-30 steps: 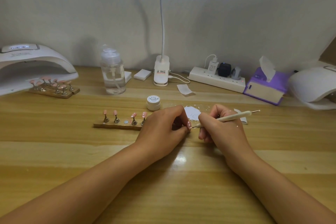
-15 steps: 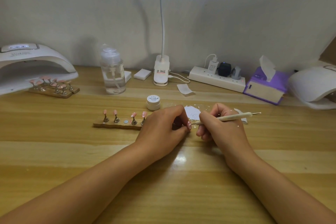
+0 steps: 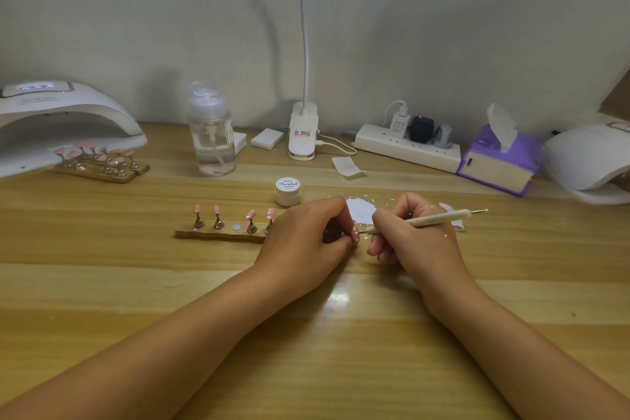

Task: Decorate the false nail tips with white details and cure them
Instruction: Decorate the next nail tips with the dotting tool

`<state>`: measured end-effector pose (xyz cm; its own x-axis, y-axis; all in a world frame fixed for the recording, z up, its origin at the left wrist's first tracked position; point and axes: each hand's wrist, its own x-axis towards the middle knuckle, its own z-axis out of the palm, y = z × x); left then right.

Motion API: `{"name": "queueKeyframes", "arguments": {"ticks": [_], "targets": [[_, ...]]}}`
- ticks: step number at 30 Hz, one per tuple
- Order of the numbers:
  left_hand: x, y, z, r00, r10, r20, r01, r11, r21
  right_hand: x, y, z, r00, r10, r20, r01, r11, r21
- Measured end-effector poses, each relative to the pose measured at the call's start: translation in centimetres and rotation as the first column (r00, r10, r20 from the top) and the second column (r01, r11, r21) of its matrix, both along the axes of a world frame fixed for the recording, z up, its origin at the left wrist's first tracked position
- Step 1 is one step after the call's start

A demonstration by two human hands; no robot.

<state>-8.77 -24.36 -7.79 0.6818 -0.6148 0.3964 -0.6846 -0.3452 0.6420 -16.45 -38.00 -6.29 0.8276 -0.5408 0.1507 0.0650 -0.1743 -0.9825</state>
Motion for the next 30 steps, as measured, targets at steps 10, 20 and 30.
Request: {"name": "queueKeyframes", "arguments": {"ticks": [10,20,30], "targets": [[0.0,0.0,-0.2,1.0,-0.008,0.001,0.008,1.0,-0.008,-0.1,-0.7,-0.1,0.969,-0.192,0.155,0.176,0.978,0.112],[-0.6,0.2,0.1,0.995,-0.005,0.104,0.017,0.994,-0.109,0.5,-1.6,-0.9,0.948,-0.282,0.145,0.266,0.957,0.119],[-0.9,0.2,0.3,0.98,-0.018,0.196,0.069,0.965,-0.254,0.6,-1.7,-1.2,0.971,-0.195,0.142,0.198,0.98,-0.007]]}}
